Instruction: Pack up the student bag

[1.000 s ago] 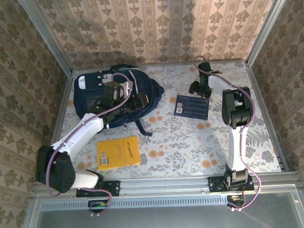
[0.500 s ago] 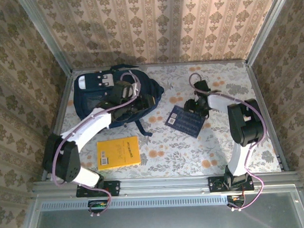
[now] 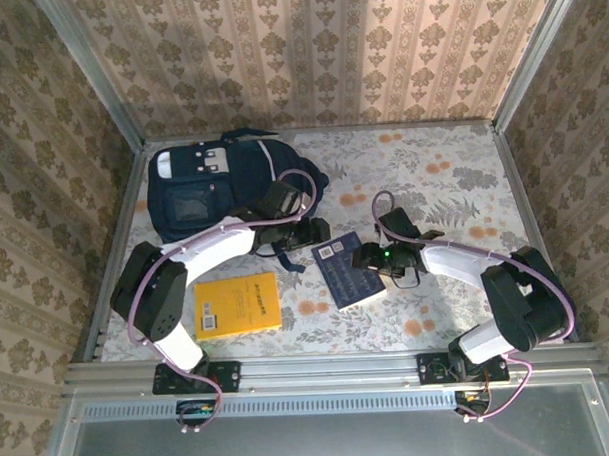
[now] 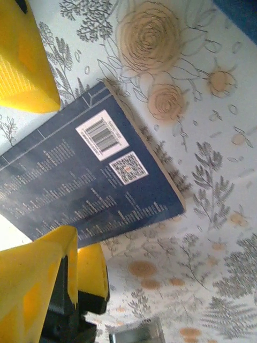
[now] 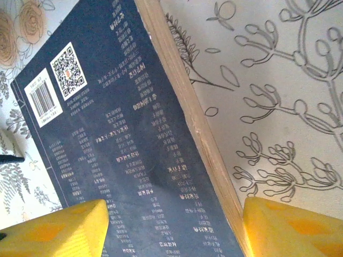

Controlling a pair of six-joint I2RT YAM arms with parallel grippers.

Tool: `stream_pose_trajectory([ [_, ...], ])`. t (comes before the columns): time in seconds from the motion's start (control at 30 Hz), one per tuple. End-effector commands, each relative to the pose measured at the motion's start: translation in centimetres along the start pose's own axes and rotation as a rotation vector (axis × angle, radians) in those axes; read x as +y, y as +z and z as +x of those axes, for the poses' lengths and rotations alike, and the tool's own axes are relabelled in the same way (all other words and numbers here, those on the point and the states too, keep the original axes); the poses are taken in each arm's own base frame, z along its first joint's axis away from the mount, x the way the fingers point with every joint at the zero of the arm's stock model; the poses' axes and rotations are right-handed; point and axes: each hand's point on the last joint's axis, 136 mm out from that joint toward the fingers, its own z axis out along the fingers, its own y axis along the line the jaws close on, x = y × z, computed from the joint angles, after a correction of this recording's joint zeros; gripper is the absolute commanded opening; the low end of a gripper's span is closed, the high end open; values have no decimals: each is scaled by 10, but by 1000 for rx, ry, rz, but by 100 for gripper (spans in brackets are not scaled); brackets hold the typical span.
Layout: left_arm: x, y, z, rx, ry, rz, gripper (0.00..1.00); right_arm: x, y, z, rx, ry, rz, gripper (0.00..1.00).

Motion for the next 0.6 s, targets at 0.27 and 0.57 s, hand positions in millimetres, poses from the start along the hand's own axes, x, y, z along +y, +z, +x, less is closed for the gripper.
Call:
stream_pose_trajectory([
  [0.27,33,33,47,144,40,-127,64,32,10,-4,43,-61,-183,56],
  [0.57,48,24,62,154,64,-157,64,44,0,25,98,-85,-251,46],
])
